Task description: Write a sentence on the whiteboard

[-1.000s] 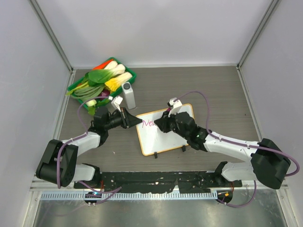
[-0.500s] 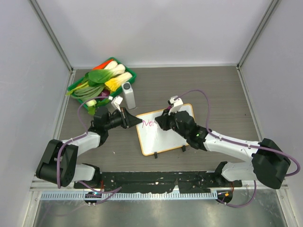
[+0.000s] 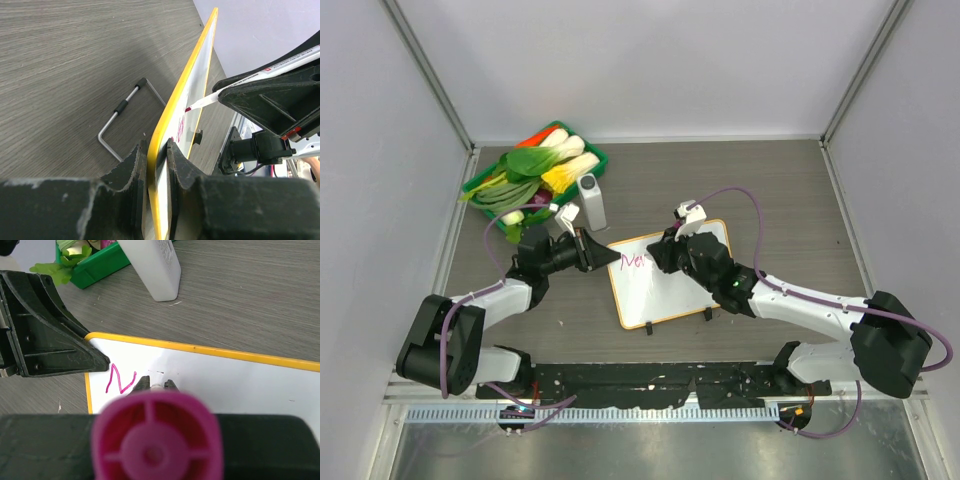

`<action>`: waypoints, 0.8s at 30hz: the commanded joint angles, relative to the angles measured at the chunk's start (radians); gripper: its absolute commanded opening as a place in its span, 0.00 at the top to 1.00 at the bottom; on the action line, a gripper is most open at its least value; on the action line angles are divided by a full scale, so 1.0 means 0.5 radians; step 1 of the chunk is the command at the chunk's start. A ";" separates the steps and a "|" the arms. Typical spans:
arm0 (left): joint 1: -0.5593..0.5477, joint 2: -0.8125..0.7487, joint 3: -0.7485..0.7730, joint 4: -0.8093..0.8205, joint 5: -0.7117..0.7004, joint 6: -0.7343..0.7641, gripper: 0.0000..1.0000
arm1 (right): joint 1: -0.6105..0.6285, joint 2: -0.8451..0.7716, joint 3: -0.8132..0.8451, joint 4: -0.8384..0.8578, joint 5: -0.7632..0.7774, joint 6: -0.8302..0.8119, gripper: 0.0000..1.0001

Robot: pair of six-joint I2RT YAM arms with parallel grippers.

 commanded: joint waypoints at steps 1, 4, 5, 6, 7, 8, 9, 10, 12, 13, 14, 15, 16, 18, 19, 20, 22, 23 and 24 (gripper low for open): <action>-0.010 0.017 0.011 -0.090 -0.052 0.158 1.00 | -0.010 -0.032 -0.039 -0.091 0.045 -0.026 0.99; -0.010 0.017 0.011 -0.090 -0.059 0.158 1.00 | -0.013 -0.051 -0.076 -0.104 0.036 -0.020 0.99; -0.013 0.017 0.011 -0.090 -0.056 0.161 1.00 | -0.013 -0.060 -0.085 -0.107 0.033 -0.011 0.99; -0.013 0.020 0.011 -0.090 -0.056 0.161 1.00 | -0.013 -0.066 -0.091 -0.107 0.033 -0.011 0.99; -0.010 0.017 0.011 -0.093 -0.056 0.158 1.00 | -0.013 -0.069 -0.098 -0.110 0.030 -0.005 0.99; -0.010 0.017 0.011 -0.093 -0.052 0.158 1.00 | -0.013 -0.075 -0.110 -0.107 0.026 0.005 0.99; -0.010 0.017 0.011 -0.090 -0.055 0.158 1.00 | -0.013 -0.075 -0.116 -0.104 0.017 0.011 0.99; -0.010 0.011 0.011 -0.090 -0.056 0.158 1.00 | -0.010 -0.078 -0.128 -0.101 0.011 0.017 0.99; -0.010 0.011 0.008 -0.093 -0.059 0.161 1.00 | -0.013 -0.081 -0.144 -0.104 0.011 0.023 0.99; -0.010 0.014 0.008 -0.093 -0.059 0.161 1.00 | -0.013 -0.081 -0.153 -0.107 0.014 0.032 0.99; -0.010 0.011 0.011 -0.093 -0.059 0.161 1.00 | -0.013 -0.084 -0.162 -0.107 0.017 0.035 0.99; -0.013 0.011 0.011 -0.096 -0.056 0.161 1.00 | -0.013 -0.084 -0.183 -0.092 0.017 0.038 0.99; -0.010 0.011 0.014 -0.093 -0.056 0.161 1.00 | -0.013 -0.081 -0.193 -0.088 0.026 0.044 0.99; -0.010 0.011 0.011 -0.093 -0.059 0.161 1.00 | -0.013 -0.075 -0.190 -0.091 0.045 0.048 0.99; -0.010 0.008 0.011 -0.093 -0.056 0.161 1.00 | -0.013 -0.078 -0.184 -0.092 0.054 0.048 0.99; -0.013 0.008 0.008 -0.093 -0.059 0.161 1.00 | -0.013 -0.084 -0.180 -0.088 0.075 0.045 0.99; -0.010 0.008 0.011 -0.093 -0.056 0.161 1.00 | -0.013 -0.094 -0.156 -0.085 0.100 0.032 0.99; -0.010 0.008 0.011 -0.096 -0.056 0.161 1.00 | -0.010 -0.094 -0.129 -0.088 0.109 0.023 0.99; -0.013 0.002 0.008 -0.096 -0.059 0.161 1.00 | -0.013 -0.091 -0.119 -0.091 0.127 0.011 0.99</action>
